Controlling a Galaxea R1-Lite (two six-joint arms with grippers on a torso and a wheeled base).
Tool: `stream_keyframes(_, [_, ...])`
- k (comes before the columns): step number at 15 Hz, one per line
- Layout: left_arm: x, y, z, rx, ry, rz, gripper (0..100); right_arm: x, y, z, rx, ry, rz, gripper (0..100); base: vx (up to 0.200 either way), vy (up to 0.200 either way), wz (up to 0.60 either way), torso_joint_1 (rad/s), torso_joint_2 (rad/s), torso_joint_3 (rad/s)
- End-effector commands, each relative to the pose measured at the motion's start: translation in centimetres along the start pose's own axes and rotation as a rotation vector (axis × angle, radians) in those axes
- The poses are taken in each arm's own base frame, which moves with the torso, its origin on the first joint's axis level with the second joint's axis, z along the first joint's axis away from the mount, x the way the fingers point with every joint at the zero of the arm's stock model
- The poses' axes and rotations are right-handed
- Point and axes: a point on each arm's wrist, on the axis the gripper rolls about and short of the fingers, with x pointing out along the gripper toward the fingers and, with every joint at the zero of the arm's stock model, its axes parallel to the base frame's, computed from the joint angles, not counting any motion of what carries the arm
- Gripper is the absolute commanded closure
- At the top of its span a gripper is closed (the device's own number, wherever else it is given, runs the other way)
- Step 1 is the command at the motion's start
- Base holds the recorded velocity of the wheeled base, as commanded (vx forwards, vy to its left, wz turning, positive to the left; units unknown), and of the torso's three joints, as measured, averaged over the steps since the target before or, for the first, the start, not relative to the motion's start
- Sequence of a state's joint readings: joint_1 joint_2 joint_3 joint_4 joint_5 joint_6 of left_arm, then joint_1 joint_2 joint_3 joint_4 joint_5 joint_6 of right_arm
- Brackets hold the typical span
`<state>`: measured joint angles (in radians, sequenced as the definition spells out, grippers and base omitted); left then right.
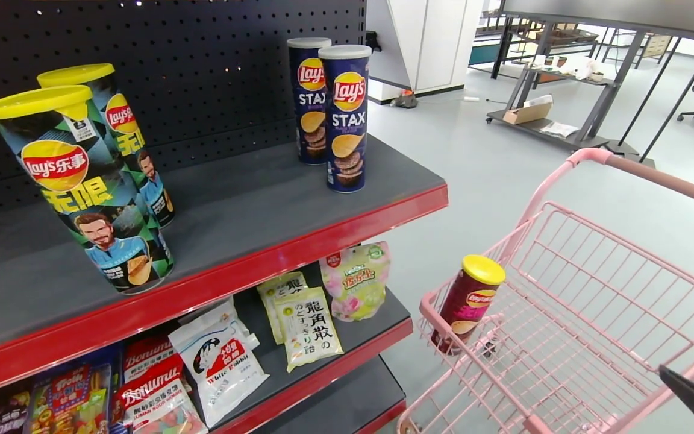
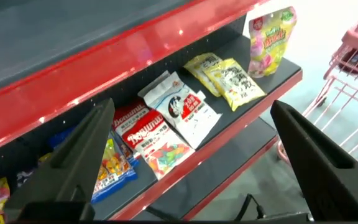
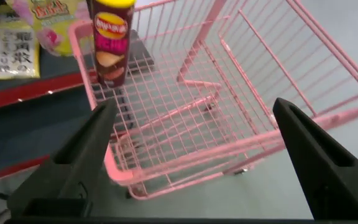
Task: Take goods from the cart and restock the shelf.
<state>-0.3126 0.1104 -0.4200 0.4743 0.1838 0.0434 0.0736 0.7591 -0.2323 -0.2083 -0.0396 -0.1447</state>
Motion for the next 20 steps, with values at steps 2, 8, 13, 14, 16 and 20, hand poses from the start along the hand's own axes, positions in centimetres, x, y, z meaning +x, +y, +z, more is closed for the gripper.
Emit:
stream_keyframes(2, [0.2,0.0,0.1,0.002,0.012,0.009,0,12.4,0.6,1.5,0.074,0.160,0.109,0,0.000,0.000,0.00,0.000,0.00,0.000])
stream_keyframes(8, [0.4,-0.1,0.4,-0.009,0.018,0.007,0,17.8,3.8,-0.1,0.118,0.142,0.283,0,0.000,0.000,0.00,0.000,0.00,0.000])
stream_keyframes(13, [0.4,-0.1,0.3,-0.009,0.023,0.010,0,19.2,5.4,-0.9,0.098,0.165,0.330,0,0.000,0.000,0.00,0.000,0.00,0.000])
stream_keyframes(14, [0.5,-0.1,0.2,-0.009,0.024,0.010,0,19.7,5.5,-0.8,0.098,0.160,0.330,0,0.000,0.000,0.00,0.000,0.00,0.000])
stream_keyframes(16, [0.5,-0.1,0.2,-0.009,0.026,0.011,0,20.5,5.7,-0.9,0.098,0.152,0.330,0,0.000,0.000,0.00,0.000,0.00,0.000])
stream_keyframes(20, [0.5,-0.1,0.1,-0.008,0.030,0.009,0,21.9,6.0,-1.8,0.098,0.165,0.326,0,0.000,0.000,0.00,0.000,0.00,0.000])
